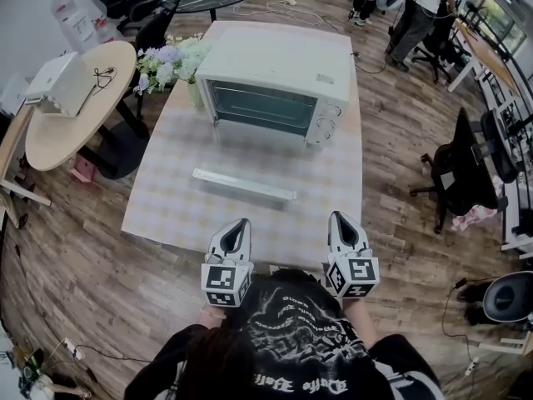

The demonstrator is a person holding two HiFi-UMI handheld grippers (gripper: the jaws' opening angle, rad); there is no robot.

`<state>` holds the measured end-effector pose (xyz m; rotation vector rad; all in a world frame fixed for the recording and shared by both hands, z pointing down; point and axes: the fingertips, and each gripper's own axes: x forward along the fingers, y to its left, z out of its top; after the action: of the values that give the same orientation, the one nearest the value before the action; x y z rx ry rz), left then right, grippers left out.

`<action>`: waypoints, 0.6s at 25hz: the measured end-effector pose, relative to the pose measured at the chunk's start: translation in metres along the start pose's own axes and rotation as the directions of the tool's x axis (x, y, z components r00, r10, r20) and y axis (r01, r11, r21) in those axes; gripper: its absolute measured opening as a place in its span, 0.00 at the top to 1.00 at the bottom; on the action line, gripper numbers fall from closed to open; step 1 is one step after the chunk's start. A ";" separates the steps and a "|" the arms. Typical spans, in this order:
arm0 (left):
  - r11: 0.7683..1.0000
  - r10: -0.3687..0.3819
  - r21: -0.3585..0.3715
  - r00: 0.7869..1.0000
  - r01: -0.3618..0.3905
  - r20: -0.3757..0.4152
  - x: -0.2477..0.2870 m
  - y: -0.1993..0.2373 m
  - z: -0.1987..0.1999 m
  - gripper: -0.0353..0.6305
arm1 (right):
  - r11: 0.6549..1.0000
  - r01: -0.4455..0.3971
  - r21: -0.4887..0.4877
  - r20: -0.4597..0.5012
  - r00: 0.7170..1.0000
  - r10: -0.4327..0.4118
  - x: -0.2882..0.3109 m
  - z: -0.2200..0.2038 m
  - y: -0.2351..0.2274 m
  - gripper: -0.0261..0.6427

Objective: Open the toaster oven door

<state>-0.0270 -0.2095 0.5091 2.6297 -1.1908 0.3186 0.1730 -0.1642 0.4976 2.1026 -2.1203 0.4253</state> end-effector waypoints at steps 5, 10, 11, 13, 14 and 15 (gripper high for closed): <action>1.000 0.000 0.001 1.000 0.000 -0.006 0.002 0.002 -0.002 0.92 | 1.000 0.006 -0.010 -0.021 1.000 -0.006 0.001 -0.007 -0.001 0.95; 1.000 -0.003 0.003 1.000 0.003 -0.012 0.004 0.003 -0.003 0.92 | 1.000 0.008 -0.024 -0.033 0.999 -0.009 0.001 -0.010 0.000 0.95; 1.000 -0.003 0.003 1.000 0.003 -0.013 0.005 0.003 -0.004 0.92 | 1.000 0.008 -0.025 -0.035 0.999 -0.009 0.002 -0.010 -0.001 0.95; 1.000 -0.004 0.002 1.000 0.004 -0.016 0.006 0.002 -0.004 0.92 | 1.000 0.008 -0.027 -0.040 0.999 -0.009 0.002 -0.012 -0.002 0.95; 1.000 -0.003 0.002 1.000 0.004 -0.017 0.007 0.002 -0.005 0.92 | 1.000 0.009 -0.027 -0.043 0.999 -0.010 0.002 -0.013 -0.002 0.95; 1.000 -0.003 0.001 1.000 0.003 -0.019 0.007 0.002 -0.005 0.92 | 1.000 0.009 -0.028 -0.046 0.999 -0.010 0.003 -0.014 -0.002 0.95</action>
<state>-0.0244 -0.2145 0.5164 2.6240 -1.1806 0.3426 0.1737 -0.1630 0.5116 2.0667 -2.0779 0.4359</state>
